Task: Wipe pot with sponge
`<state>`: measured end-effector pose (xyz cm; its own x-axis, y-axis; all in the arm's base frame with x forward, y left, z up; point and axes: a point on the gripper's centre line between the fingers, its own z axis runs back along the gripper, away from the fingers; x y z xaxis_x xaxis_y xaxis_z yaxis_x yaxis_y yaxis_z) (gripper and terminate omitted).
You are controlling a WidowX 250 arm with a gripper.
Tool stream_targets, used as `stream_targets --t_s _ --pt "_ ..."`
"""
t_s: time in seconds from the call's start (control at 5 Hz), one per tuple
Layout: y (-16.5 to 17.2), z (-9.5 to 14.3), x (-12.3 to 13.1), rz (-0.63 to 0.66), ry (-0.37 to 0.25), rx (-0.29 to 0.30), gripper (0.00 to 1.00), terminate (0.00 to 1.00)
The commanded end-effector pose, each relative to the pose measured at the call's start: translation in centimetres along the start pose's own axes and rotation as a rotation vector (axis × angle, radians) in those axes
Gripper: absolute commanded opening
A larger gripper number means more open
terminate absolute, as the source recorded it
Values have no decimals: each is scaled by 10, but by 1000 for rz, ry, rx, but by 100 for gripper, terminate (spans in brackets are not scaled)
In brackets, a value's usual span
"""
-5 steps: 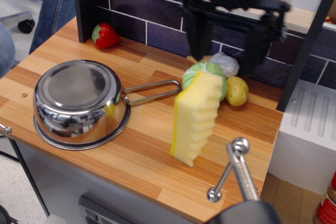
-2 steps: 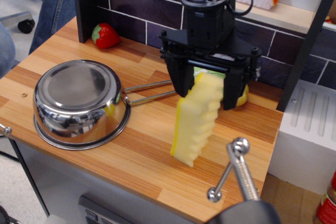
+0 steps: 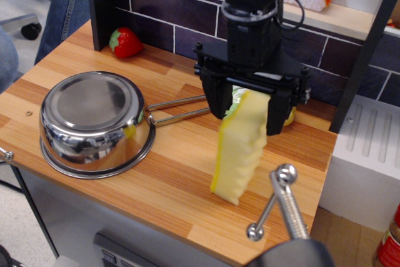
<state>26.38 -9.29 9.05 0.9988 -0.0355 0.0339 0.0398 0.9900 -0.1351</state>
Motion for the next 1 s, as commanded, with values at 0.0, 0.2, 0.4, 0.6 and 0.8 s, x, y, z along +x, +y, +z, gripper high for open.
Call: stream_targets --t_s 0.0,0.2,0.4,0.6,0.8 --pt "8 -4 9 13 -38 41 100 0" --pt "11 -3 9 34 -25 42 0 0" --pt "16 14 14 50 -36 23 0 0" --pt "32 38 21 90 -63 11 0 0" --pt "58 71 21 174 -165 30 0 0"
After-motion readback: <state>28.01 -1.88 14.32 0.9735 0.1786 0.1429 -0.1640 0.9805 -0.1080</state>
